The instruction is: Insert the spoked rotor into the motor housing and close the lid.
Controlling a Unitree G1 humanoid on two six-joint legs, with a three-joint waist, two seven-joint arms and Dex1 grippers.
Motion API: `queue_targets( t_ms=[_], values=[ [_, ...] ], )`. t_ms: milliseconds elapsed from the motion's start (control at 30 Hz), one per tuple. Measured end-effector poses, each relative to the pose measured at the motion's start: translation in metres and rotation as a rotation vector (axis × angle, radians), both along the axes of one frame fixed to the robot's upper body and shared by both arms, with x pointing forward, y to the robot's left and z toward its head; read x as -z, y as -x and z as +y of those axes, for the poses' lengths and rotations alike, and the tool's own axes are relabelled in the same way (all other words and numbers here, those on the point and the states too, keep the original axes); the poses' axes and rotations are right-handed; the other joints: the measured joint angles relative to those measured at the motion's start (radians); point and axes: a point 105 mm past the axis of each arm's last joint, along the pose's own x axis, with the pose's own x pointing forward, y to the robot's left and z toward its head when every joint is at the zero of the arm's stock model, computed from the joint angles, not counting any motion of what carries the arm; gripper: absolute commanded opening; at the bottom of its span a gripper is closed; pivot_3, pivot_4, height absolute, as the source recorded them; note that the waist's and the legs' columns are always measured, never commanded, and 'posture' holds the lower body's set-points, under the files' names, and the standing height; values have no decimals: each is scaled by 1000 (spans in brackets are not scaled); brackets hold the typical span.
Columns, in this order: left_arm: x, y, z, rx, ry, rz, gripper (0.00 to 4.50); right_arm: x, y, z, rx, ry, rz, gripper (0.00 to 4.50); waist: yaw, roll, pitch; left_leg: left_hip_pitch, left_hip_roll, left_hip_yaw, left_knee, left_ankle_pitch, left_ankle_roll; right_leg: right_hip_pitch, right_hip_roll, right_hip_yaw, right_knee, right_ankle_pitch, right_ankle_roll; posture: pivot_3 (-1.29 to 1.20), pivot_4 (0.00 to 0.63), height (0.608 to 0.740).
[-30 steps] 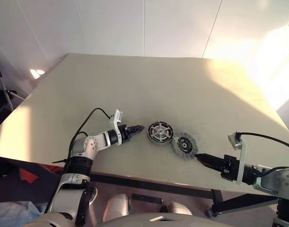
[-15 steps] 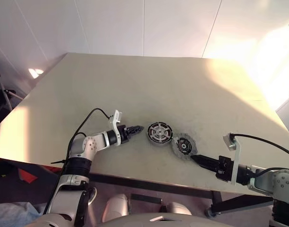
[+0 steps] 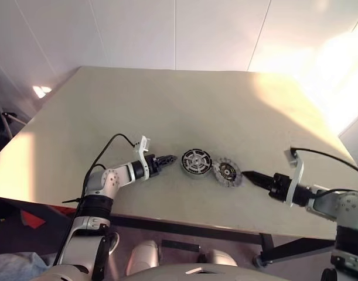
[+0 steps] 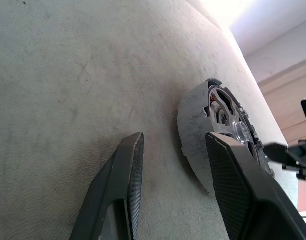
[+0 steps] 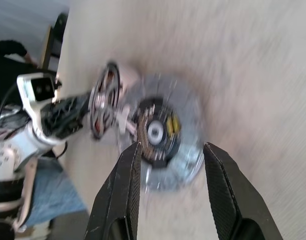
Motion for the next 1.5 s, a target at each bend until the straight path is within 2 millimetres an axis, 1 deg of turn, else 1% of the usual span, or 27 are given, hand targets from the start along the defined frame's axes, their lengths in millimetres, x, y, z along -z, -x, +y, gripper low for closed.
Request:
queue_targets(
  t_ms=[33, 100, 200, 267, 300, 367, 400, 467, 567, 633, 700, 900, 1167, 1267, 1367, 1500],
  values=[
    [0, 0, -1, 5, 2, 0, 2102, -10, -9, -8, 22, 22, -45, 2150, 3, 0, 0, 0, 0, 0, -1, 0, 0, 0, 0, 0, 0, 0, 0, 0, 0, 740],
    [-1, 1, -3, 13, 9, -3, 2102, -17, -17, -11, 35, 31, -84, 2150, 7, 0, -1, 0, 0, 0, -2, 0, -1, 0, 0, 0, 1, 0, -1, 0, 0, 740],
    [-2, 2, -5, 24, 16, -4, 2102, -15, -19, -9, 28, 35, -84, 2150, 12, 4, -3, -4, 0, 0, -2, 0, 0, -3, 0, 0, 1, 0, -1, 0, 0, 740],
    [-3, 1, -5, 25, 16, -6, 2102, -13, -17, -6, 12, 36, -72, 2150, 13, 5, -4, -7, 0, 0, -1, 1, 2, -5, 0, 0, 2, 3, -6, 0, 0, 740],
    [-3, 1, -5, 25, 16, -6, 2102, -13, -13, -5, -1, 36, -65, 2150, 13, 5, -4, -7, 0, 0, -1, 1, 2, -5, 0, 0, 2, 3, -6, 0, 0, 740],
    [-3, 1, -4, 24, 14, -6, 2102, -15, 1, 2, -55, 29, -47, 2150, 18, 5, -4, -7, 0, 0, -1, 0, 3, -5, 0, 0, 2, 0, -1, 0, 0, 740],
    [-2, 1, -4, 23, 13, -5, 2102, -16, 6, 4, -72, 26, -44, 2150, 18, 5, -4, -7, 0, 0, -1, -2, 5, -5, 0, 0, 2, 0, -1, 0, 0, 740],
    [-2, 1, -5, 22, 15, -3, 2102, -21, 22, 14, -136, 1, -44, 2150, 22, 5, -4, -6, 0, 0, -1, -2, 4, -5, 0, 0, 2, 0, -1, 0, 0, 740],
    [0, 1, -6, 22, 18, 1, 2102, -21, 42, 25, -200, -23, -26, 2150, 24, 4, -3, -4, 0, 0, -1, -2, 4, -3, 0, 0, 1, 0, -1, 0, 0, 740],
    [0, 0, -7, 23, 18, 1, 2102, -17, 52, 31, -221, -26, -8, 2150, 25, 2, -2, -4, 0, 0, -1, -2, 4, -3, 0, 0, 1, 0, 0, 0, 0, 740],
    [0, 0, -7, 23, 17, 1, 2102, -11, 58, 35, -228, -35, 12, 2150, 25, 2, -2, -3, 0, 0, -1, -2, 4, -3, 0, 0, 1, 0, 0, 0, 0, 740],
    [0, 0, -7, 26, 12, 1, 2102, 15, 68, 49, -227, -51, 80, 2150, 25, 2, -2, -3, 0, 0, -2, -2, 3, -2, 0, 0, 0, 0, 0, 0, 0, 740],
    [-1, -1, -6, 30, 4, -3, 2102, 26, 61, 55, -196, -37, 73, 2150, 24, 2, -2, -3, 0, 0, -2, -2, 3, -3, 0, 0, 0, 0, 0, 0, 0, 740],
    [-1, -1, -5, 30, 3, -3, 2102, 27, 56, 59, -187, -39, 60, 2150, 23, 2, -3, -3, 0, 0, -2, -2, 3, -3, 0, 0, 0, 0, 0, 0, 0, 740],
    [-1, -1, -5, 28, 2, -4, 2102, 28, 50, 59, -171, -44, 51, 2150, 21, 2, -3, -3, 0, 0, -2, -2, 3, -3, 0, 0, 0, 0, 0, 0, 0, 740],
    [-1, -1, -5, 28, -1, -4, 2102, 27, 37, 54, -131, -27, 28, 2150, 20, 1, -3, -3, 0, 0, -2, -1, 2, -3, 0, 0, 0, 0, 0, 0, 0, 740]
  ],
)
